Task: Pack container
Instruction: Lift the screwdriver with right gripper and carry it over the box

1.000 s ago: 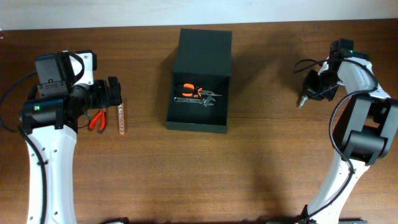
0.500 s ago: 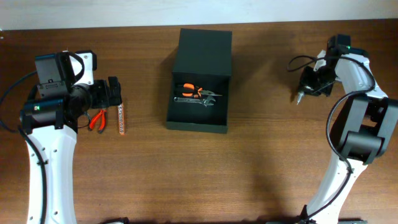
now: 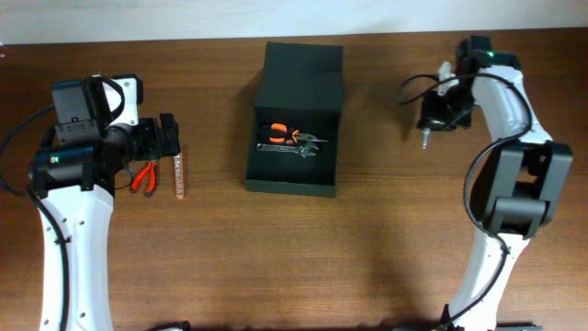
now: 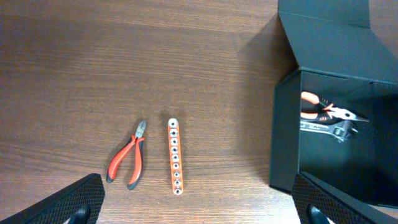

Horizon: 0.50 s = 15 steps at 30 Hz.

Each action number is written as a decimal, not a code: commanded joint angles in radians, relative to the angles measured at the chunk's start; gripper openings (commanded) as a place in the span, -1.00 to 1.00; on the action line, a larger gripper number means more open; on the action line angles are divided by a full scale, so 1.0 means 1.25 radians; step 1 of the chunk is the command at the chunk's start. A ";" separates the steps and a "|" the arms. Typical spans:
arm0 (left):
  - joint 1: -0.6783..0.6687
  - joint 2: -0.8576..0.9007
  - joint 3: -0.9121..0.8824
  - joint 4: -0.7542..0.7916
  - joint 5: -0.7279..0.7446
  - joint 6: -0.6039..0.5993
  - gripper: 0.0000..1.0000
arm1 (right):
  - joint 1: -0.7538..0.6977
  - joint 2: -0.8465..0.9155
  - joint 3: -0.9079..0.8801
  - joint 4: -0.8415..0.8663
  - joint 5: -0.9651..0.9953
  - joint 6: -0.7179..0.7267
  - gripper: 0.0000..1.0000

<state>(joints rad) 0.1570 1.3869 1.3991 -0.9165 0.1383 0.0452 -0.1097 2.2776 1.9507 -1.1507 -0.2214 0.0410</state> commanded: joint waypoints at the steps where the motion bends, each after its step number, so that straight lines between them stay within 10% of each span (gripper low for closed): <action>1: 0.004 0.003 0.018 0.002 -0.004 0.016 0.98 | 0.045 -0.045 0.072 -0.029 0.006 -0.044 -0.75; 15: 0.004 0.003 0.018 0.002 -0.004 0.016 0.99 | 0.239 -0.046 0.358 -0.182 0.009 -0.177 -0.78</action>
<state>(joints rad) 0.1570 1.3869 1.3991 -0.9165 0.1383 0.0456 0.1345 2.2696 2.3455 -1.3594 -0.2085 -0.1062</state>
